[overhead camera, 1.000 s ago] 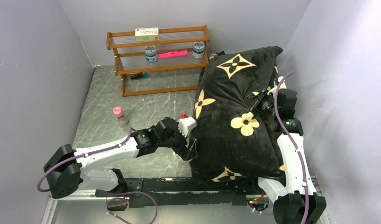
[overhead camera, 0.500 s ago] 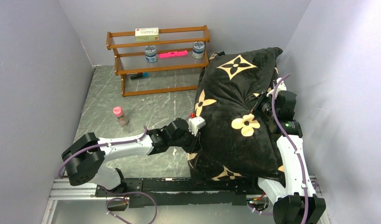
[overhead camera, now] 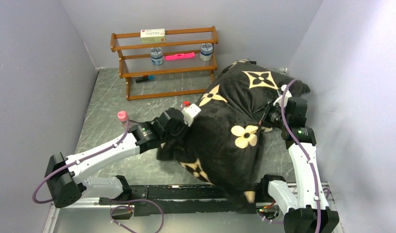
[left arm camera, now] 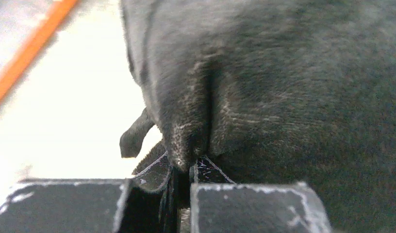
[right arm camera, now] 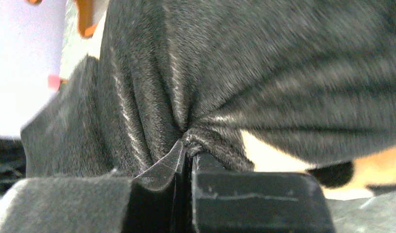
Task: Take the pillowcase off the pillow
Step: Adjust the pillow at the center of the board.
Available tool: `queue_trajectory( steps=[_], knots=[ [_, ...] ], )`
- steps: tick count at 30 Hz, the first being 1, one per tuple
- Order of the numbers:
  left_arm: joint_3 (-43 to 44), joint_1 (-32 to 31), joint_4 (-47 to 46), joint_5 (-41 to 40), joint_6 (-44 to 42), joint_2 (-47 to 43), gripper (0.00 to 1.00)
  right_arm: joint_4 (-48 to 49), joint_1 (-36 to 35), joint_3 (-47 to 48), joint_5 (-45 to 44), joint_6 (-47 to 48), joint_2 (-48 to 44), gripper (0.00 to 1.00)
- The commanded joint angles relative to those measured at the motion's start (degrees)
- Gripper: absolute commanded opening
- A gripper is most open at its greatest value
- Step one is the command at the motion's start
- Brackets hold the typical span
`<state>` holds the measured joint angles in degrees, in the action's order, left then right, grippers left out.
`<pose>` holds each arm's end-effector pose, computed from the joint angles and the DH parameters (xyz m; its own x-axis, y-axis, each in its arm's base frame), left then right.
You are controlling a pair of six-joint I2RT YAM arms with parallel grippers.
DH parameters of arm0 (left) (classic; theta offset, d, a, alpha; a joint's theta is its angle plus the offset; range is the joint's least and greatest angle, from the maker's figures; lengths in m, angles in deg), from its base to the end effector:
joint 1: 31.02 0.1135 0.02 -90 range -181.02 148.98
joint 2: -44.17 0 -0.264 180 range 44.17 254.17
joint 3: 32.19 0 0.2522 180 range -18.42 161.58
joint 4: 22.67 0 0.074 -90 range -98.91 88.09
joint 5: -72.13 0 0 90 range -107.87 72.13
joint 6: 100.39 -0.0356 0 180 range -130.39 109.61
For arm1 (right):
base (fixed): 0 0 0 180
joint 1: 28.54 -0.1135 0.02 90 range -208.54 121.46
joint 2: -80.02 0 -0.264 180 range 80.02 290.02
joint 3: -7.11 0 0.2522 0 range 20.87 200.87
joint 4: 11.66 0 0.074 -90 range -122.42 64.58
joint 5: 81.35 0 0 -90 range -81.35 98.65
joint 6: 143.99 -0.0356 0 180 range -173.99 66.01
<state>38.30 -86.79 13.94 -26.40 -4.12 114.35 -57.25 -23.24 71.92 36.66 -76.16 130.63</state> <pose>0.1566 -0.2208 0.2986 -0.4130 0.4150 -0.8107 0.7095 0.7047 -0.0007 0.1877 -0.0006 0.3245 -0.6001 0.3903 -0.6982 -0.0984 0.8302 0.5487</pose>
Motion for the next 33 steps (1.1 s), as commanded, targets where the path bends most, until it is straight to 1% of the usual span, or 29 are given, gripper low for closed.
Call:
queue_trajectory(
  steps=[1,6,10,12,13,15,16,18,20,22,25,29,30,31,33],
  knots=[
    [6.21,3.93,0.23,-14.57,-8.76,-3.78,0.05,-3.87,-3.27,0.14,18.0,-0.75,-3.55,0.0],
    [2.82,8.12,0.89,-18.74,-8.56,-6.29,0.05,-5.5,-4.23,-3.05,19.74,0.57,-5.05,0.0],
    [-0.83,9.34,2.26,-21.98,-5.57,-7.17,0.05,-7.94,-4.42,-3.8,18.97,2.61,-5.81,0.0],
    [-3.2,9.41,2.04,-22.97,-3.46,-8.04,0.05,-8.98,-4.59,-3.11,16.48,3.42,-6.12,0.05],
    [-5.46,9.44,1.31,-23.23,-2.88,-8.82,0.05,-9.43,-4.64,-2.54,14.58,3.78,-6.23,0.1],
    [-8.23,9.53,0.05,-23.94,-1.63,-10.18,0.05,-10.5,-4.6,-0.86,9.35,4.71,-6.12,0.23],
    [-9.15,9.62,-0.19,-24.45,-1.27,-10.59,0.05,-11.03,-4.6,0.39,6.49,5.04,-6.06,0.33],
    [-9.61,9.71,0.09,-25.87,-1.2,-11.11,0.05,-11.9,-4.55,2.83,0.01,5.21,-6.36,0.45],
    [-9.7,9.82,0.2,-27.36,-1.76,-11.47,0.05,-12.26,-4.6,5.29,-6.34,5.03,-6.86,0.61],
    [-10.08,9.8,-0.31,-28.13,-2.07,-12.37,0.05,-11.96,-4.6,7.43,-12.51,4.2,-7.32,0.71],
    [-11.02,10.11,-2.06,-29.51,-1.69,-14.11,0.05,-11.67,-4.6,10.27,-21.37,2.93,-7.46,0.8],
    [-11.65,11.14,-4.89,-29.2,-2.51,-17.05,0.06,-10.41,-4.6,11.71,-29.77,0.96,-6.62,0.88],
    [-11.86,11.24,-5.92,-28.8,-3.06,-18.04,0.09,-9.93,-4.55,11.85,-31.32,0.53,-6.2,0.9],
    [-12.09,11.35,-6.9,-28.06,-3.48,-19.11,0.17,-9.34,-4.57,12.0,-32.52,0.17,-5.61,0.92],
    [-12.18,11.53,-8.9,-25.58,-4.27,-21.32,0.39,-7.53,-4.6,12.06,-33.91,-0.78,-4.36,0.94]
  ],
)
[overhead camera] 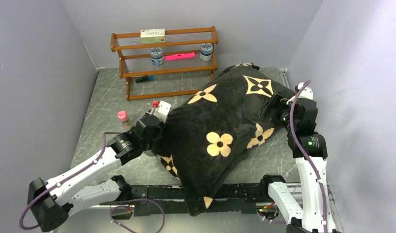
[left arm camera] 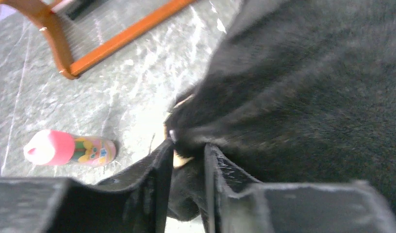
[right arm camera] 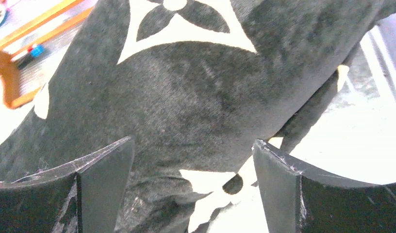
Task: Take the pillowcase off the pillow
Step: Adjust the pillow at the center of the board.
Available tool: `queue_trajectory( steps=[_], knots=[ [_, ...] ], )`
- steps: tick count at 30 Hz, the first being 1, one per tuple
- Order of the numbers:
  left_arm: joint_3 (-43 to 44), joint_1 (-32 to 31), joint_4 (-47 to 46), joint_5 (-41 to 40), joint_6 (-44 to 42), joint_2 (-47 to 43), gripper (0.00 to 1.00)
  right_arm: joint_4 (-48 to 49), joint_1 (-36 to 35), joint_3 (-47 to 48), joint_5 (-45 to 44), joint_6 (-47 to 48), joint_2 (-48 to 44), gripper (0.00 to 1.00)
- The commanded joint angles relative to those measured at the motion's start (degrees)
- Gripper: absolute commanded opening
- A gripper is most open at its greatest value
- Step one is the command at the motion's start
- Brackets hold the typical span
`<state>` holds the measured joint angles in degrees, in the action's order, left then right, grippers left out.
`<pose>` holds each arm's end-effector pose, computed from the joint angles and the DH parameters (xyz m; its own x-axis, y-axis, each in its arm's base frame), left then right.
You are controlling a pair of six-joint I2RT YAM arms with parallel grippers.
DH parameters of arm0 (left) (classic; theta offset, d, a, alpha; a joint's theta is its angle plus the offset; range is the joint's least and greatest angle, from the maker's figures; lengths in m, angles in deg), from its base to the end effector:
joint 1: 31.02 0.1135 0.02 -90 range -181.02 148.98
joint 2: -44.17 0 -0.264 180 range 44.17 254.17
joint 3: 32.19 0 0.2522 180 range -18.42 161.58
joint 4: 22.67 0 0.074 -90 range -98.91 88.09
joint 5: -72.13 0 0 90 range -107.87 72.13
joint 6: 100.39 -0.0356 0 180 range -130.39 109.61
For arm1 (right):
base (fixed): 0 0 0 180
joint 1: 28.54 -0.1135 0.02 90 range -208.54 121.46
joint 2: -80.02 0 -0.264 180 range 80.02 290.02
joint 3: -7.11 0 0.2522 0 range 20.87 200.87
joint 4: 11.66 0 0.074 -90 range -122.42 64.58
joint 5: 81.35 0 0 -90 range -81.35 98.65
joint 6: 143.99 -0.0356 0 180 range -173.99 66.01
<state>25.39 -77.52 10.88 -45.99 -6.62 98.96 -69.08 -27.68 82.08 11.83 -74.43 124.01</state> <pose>0.1569 -0.1410 0.2876 -0.3750 0.3110 -0.8733 0.3370 0.9233 0.1840 0.1444 -0.0002 0.3779 -0.4293 0.3552 -0.8304 0.1230 0.9339 0.3358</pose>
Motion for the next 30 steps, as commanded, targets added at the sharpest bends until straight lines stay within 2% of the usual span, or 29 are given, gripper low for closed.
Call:
queue_trajectory(
  steps=[1,4,9,16,23,26,30],
  knots=[
    [0.86,2.31,-6.76,-4.52,-2.27,-6.88,0.5,5.5,-0.08,1.77,-9.14,-2.89,2.96,0.95],
    [2.32,2.29,-8.73,-1.05,-3.11,-8.89,0.7,9.33,-0.03,1.59,-7.77,-3.82,5.61,0.96],
    [6.68,2.29,-11.29,6.34,-4.56,-5.95,0.86,16.21,-0.01,1.89,-2.79,-5.45,10.43,0.97],
    [17.54,2.3,-10.34,21.14,-1.13,8.2,0.91,21.4,-0.05,1.37,5.11,-5.37,14.35,0.98],
    [27.31,2.06,-7.01,31.14,0.01,22.84,0.92,20.56,-0.03,-5.15,6.23,-5.71,14.25,0.98],
    [26.38,0.62,-7.33,32.32,0.69,26.75,0.92,20.02,0.01,-8.82,6.86,-6.52,13.23,0.98],
    [23.81,-4.74,-6.15,28.4,0.36,30.23,0.91,19.44,0.02,-13.22,8.15,-7.55,12.1,0.98]
  ],
)
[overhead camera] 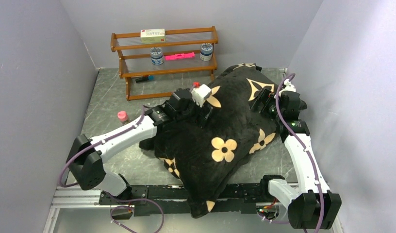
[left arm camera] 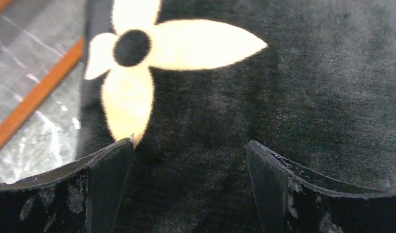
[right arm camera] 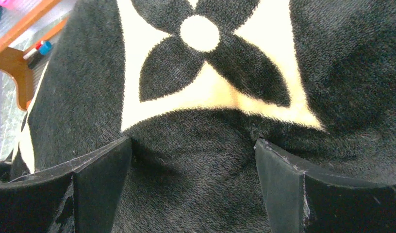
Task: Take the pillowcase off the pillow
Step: Adjust the pillow at the center of the board, then turn over the pillow at the center of the board.
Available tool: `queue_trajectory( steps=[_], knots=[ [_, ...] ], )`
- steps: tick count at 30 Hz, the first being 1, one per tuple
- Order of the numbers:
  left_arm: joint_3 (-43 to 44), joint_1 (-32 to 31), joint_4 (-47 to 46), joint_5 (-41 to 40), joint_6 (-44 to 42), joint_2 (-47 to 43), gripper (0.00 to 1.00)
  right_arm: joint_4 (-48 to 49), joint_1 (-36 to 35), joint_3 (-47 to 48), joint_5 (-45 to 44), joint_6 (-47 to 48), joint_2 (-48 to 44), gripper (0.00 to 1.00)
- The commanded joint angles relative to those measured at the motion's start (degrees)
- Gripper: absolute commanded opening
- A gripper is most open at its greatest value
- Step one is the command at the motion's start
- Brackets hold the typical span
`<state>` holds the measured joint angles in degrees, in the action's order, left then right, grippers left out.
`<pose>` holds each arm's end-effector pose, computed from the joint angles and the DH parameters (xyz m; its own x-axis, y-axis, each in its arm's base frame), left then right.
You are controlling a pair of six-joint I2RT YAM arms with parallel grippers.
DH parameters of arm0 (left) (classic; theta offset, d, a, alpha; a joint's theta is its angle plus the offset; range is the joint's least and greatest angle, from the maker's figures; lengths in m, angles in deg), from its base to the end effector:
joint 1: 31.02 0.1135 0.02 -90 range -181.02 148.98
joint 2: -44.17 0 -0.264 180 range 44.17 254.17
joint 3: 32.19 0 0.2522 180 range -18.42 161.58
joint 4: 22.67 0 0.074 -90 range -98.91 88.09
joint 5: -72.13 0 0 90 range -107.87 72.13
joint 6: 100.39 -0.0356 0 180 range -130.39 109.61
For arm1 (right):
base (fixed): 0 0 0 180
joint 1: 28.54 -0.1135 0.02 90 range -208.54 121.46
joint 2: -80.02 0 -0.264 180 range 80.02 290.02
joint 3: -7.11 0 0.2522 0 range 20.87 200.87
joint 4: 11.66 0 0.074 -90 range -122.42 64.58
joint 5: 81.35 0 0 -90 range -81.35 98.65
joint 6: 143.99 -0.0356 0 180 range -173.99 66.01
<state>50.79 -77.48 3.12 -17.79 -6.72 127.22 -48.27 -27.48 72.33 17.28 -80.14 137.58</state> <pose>0.2334 -0.2457 0.3274 -0.3463 0.2715 -0.8980 0.7050 0.7068 -0.0582 0.2239 0.0012 0.3171 -0.4842 0.4448 -0.7535 0.1119 0.8856 0.4508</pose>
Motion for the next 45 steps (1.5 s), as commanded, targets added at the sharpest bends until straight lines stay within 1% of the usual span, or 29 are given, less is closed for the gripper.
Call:
queue_trajectory(
  steps=[1,2,6,12,15,17,19,22,24,26,27,30,34,37,40,45],
  knots=[
    [-2.01,-5.95,2.51,0.11,0.21,2.75,0.9,-1.72,-0.23,-3.97,2.27,-2.21,-1.97,0.98],
    [-2.36,-6.83,3.54,0.1,0.13,3.39,0.9,-2.05,-0.19,-4.19,1.45,-2.52,-2.69,0.98],
    [-5.65,-8.81,6.39,-4.65,-0.16,3.74,0.89,-2.56,-0.19,-3.37,-3.89,-2.31,-5.61,1.0],
    [-10.44,-9.45,8.32,-13.02,-0.93,1.27,0.9,-8.72,-0.18,1.02,-16.71,-2.55,-6.44,1.0],
    [-10.25,-9.4,8.81,-17.84,-2.56,1.42,0.93,-6.66,-0.1,-0.89,-19.8,-3.88,-9.51,1.0],
    [-8.19,-8.63,9.62,-19.93,-2.95,2.42,0.94,-3.96,-0.01,-2.84,-18.61,-5.06,-12.39,1.0],
    [-6.33,-6.36,9.85,-16.74,-2.91,3.02,0.94,-1.57,-0.02,-4.56,-16.87,-5.88,-15.16,1.0],
    [-6.4,-1.52,8.15,-10.09,-1.19,2.13,0.94,-0.15,0.08,-6.04,-15.25,-6.35,-16.94,1.0],
    [-6.6,0.26,8.07,-9.18,-0.63,1.12,0.94,-0.95,0.05,-6.13,-15.62,-6.94,-17.33,1.0],
    [-6.96,0.56,8.12,-10.4,-1.1,0.45,0.94,-1.79,0.08,-6.39,-16.17,-8.95,-17.59,1.0],
    [-7.08,0.58,8.17,-10.78,-1.24,0.2,0.94,-1.26,0.04,-6.75,-14.92,-9.17,-17.65,1.0],
    [-7.6,0.58,8.03,-10.35,-1.09,-0.39,0.93,-0.75,0.04,-6.89,-7.22,-7.65,-17.54,1.0],
    [-8.04,0.58,7.88,-10.98,-1.27,-1.23,0.93,-1.45,0.02,-6.47,-3.05,-5.07,-17.05,1.0],
    [-8.33,0.58,7.52,-10.68,-1.29,-1.46,0.93,-0.84,0.39,-8.45,-2.6,-5.39,-16.73,1.0],
    [-8.36,0.66,6.88,-8.68,-1.05,-1.7,0.93,0.1,2.16,-10.19,-1.24,-5.52,-16.18,1.0],
    [-8.78,1.29,5.68,-6.1,-0.35,-2.53,0.93,0.8,5.19,-9.18,-5.38,-4.05,-14.85,1.0]
  ],
)
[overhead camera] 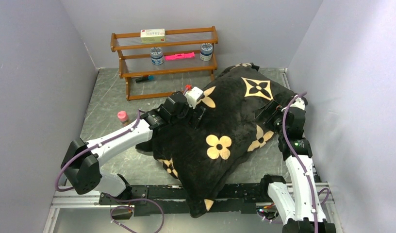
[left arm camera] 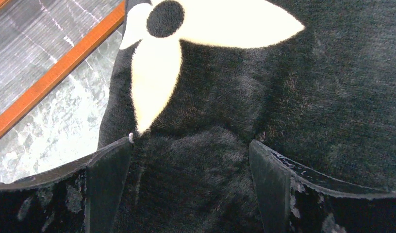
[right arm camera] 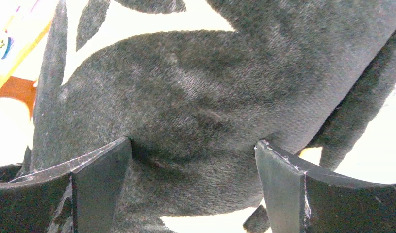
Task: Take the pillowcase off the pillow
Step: Turn over the pillow at the center of the board.
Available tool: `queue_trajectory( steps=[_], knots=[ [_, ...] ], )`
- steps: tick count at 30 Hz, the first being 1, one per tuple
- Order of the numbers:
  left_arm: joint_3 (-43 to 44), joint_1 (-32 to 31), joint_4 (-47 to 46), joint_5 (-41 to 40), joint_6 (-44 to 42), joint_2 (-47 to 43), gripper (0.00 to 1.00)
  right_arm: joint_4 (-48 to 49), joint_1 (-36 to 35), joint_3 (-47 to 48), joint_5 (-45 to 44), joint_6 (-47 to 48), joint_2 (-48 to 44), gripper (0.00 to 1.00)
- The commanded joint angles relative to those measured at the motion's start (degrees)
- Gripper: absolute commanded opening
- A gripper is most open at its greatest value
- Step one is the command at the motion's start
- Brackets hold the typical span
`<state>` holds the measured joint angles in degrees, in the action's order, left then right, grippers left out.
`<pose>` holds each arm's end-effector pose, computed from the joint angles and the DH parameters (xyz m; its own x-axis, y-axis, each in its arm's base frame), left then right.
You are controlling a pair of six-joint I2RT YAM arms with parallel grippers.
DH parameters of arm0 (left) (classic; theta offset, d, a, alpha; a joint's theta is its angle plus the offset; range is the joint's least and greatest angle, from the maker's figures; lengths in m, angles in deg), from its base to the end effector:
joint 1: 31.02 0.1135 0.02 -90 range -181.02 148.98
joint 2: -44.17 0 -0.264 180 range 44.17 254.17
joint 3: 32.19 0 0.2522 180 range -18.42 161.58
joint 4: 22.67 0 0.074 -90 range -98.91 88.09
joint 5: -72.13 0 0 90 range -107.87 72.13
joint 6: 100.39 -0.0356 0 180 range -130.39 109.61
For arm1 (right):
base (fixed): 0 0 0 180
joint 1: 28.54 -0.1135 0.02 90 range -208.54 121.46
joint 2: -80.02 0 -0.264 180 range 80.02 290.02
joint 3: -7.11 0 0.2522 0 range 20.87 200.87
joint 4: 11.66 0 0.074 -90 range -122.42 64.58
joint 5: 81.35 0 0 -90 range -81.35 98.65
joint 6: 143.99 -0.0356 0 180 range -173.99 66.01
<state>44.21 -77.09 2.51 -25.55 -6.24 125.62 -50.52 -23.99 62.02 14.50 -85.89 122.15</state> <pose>0.2299 -0.2318 0.2973 -0.3942 0.3059 -0.8666 0.6067 0.7949 0.0046 0.1682 -0.0097 0.2983 -0.3786 0.5575 -0.7389 0.2211 0.8296 0.5127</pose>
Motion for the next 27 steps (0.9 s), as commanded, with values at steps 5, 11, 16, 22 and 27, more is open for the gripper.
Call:
queue_trajectory(
  steps=[5,11,16,22,27],
  knots=[
    [-2.47,1.53,5.27,1.97,-0.63,-1.65,0.93,2.47,4.31,2.9,-9.07,0.05,1.95,1.0],
    [-3.08,1.51,4.35,2.45,-0.46,-3.55,0.94,7.42,8.13,0.14,-8.16,-5.1,3.13,1.0],
    [-3.54,1.56,3.89,3.61,-0.28,-5.03,0.94,16.1,9.32,-4.1,3.56,-8.44,6.95,1.0],
    [-2.76,1.55,5.13,5.69,-0.81,-5.67,0.94,24.65,9.4,-9.52,16.62,-9.12,10.24,0.97],
    [-1.56,0.78,6.91,3.99,-1.78,-7.85,0.96,33.42,9.2,-13.6,25.08,-11.23,11.8,0.69]
  ],
)
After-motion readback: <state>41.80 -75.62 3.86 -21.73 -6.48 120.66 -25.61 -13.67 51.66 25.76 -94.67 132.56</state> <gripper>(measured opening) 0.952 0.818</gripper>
